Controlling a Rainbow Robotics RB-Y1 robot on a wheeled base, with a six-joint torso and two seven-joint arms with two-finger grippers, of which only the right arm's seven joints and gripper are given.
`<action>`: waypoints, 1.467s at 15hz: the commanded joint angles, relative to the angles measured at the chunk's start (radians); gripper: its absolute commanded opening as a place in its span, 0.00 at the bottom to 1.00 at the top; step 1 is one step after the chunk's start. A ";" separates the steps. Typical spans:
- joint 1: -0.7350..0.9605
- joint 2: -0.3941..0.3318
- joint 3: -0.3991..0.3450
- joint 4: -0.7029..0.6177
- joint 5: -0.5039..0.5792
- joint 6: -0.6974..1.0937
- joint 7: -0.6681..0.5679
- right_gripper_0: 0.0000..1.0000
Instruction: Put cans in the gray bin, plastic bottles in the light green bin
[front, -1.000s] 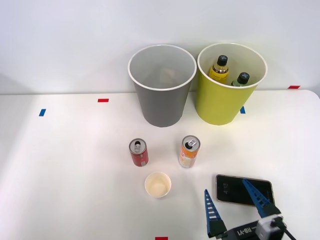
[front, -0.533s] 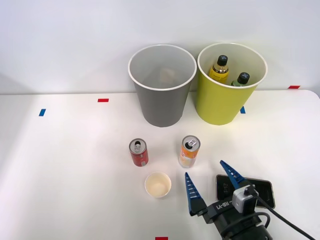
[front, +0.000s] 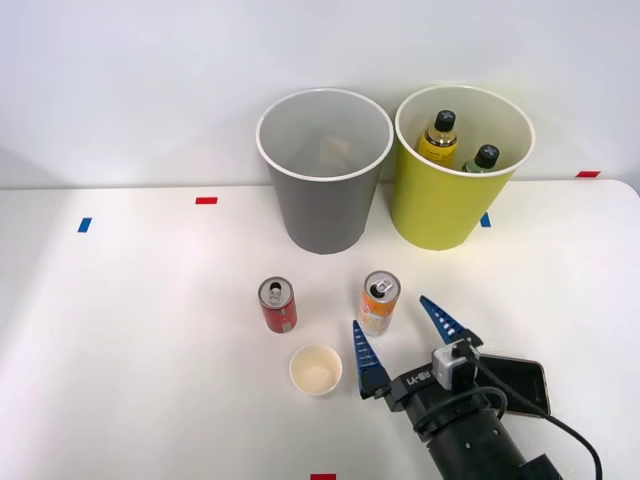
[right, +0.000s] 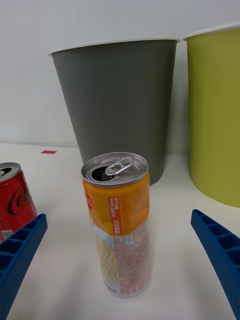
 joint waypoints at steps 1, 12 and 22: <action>-0.056 0.024 -0.001 0.059 -0.003 0.001 0.009 1.00; -0.147 0.074 -0.041 0.103 -0.020 0.104 0.044 1.00; -0.145 0.067 -0.039 0.103 -0.063 0.116 0.076 0.47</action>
